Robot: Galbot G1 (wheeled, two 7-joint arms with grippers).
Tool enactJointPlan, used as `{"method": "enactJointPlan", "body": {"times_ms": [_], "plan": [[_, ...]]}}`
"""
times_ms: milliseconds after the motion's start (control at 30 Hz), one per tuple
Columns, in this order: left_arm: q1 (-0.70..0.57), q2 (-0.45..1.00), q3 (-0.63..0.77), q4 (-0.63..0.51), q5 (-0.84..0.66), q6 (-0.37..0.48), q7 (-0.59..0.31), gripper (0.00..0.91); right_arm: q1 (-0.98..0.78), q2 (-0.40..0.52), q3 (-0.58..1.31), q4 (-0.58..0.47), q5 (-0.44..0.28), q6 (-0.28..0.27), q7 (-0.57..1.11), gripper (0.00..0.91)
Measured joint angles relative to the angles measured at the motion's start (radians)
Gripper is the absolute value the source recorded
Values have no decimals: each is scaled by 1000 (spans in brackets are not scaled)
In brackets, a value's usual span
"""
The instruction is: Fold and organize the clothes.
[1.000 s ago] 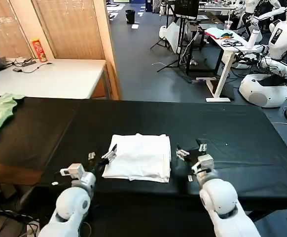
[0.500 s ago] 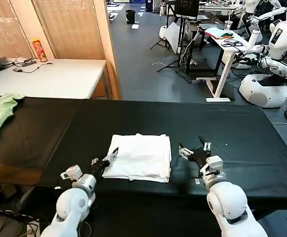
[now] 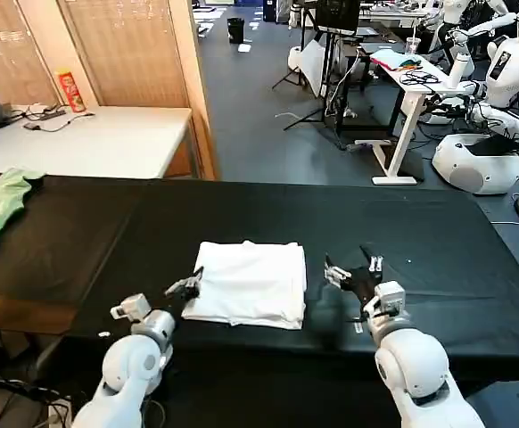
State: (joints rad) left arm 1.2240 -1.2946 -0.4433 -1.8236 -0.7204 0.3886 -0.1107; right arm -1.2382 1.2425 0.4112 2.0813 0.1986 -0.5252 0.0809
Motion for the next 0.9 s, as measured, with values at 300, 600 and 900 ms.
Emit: {"method": "enactJointPlan", "body": {"times_ms": [300,600,900], "plan": [[15,132,-42,-71,174,58,-11,0,-1,4,5,-8,-4,1,0,878],[67,399,-172,-156,276,32,28,0,16,20,-7,-29,-4,6,-2,878],[99,549,-243,-281,376,48,19,0,10,27,-7,-35,-4,13,-9,878]]}}
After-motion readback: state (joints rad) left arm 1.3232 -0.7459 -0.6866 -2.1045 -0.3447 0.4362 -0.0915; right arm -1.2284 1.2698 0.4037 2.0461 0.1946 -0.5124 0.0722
